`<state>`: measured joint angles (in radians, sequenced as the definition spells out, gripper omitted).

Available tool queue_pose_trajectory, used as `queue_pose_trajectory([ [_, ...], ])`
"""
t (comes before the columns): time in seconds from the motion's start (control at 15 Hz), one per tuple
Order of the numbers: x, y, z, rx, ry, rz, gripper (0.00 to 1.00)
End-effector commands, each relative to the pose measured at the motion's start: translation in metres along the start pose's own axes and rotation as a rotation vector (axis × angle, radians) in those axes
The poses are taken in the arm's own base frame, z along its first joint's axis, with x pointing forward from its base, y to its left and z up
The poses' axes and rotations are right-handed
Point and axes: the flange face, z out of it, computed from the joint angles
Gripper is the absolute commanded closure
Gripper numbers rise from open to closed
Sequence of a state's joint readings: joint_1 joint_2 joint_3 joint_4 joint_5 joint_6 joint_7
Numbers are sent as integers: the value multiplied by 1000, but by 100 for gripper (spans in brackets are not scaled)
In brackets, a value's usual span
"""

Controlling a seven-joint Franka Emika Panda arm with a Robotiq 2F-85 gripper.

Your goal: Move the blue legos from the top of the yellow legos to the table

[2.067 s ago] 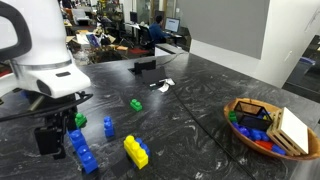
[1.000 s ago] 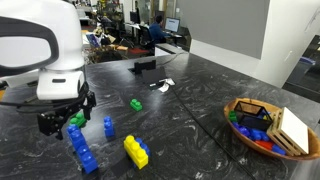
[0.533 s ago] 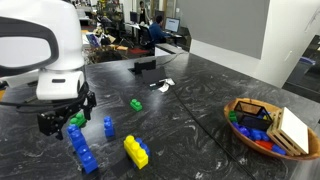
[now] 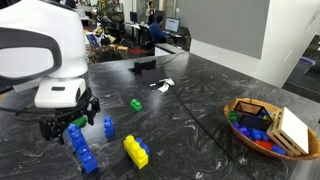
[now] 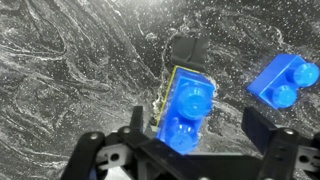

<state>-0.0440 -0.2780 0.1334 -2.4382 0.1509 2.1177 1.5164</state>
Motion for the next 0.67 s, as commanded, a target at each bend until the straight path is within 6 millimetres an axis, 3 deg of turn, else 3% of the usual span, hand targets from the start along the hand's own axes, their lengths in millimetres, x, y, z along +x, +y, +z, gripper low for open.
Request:
queue_pose_trajectory([
  [0.0, 1, -3, 5, 37, 9, 50, 0],
  [0.6, 5, 1, 16, 42, 3, 111, 0],
])
